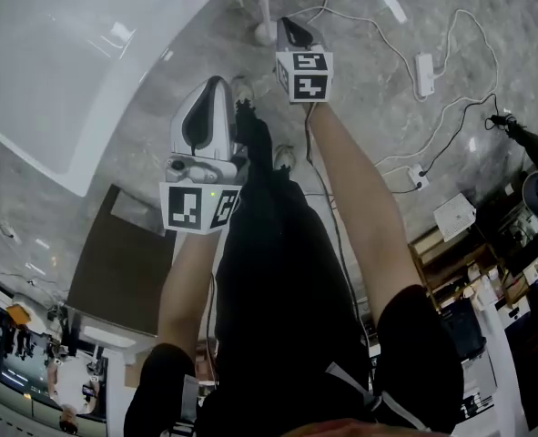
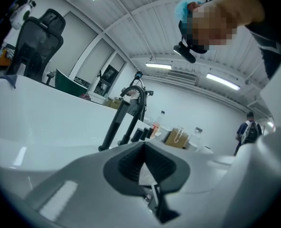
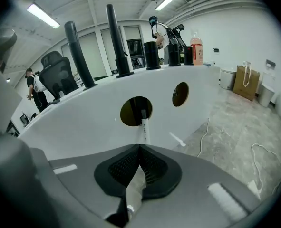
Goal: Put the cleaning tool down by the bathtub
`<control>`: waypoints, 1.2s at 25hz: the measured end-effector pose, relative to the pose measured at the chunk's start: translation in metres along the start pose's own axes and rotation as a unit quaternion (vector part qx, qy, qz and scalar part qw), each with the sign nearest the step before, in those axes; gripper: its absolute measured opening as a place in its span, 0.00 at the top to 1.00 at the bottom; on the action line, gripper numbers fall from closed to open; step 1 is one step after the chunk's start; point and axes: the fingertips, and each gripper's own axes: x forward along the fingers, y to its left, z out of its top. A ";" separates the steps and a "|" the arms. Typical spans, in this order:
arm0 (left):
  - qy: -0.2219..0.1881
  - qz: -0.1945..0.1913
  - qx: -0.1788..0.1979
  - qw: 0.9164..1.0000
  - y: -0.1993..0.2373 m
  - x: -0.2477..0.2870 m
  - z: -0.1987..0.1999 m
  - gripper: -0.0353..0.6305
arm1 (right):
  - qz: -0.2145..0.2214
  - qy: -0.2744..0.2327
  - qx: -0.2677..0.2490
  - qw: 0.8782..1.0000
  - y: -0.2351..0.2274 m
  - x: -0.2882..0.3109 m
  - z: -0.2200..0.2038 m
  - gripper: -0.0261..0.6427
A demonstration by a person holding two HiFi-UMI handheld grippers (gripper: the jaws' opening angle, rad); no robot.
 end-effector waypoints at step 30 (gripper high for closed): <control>-0.090 -0.026 0.064 0.994 -0.208 -0.164 0.184 0.94 | 0.029 -0.175 0.018 0.984 0.058 -0.404 0.136 0.96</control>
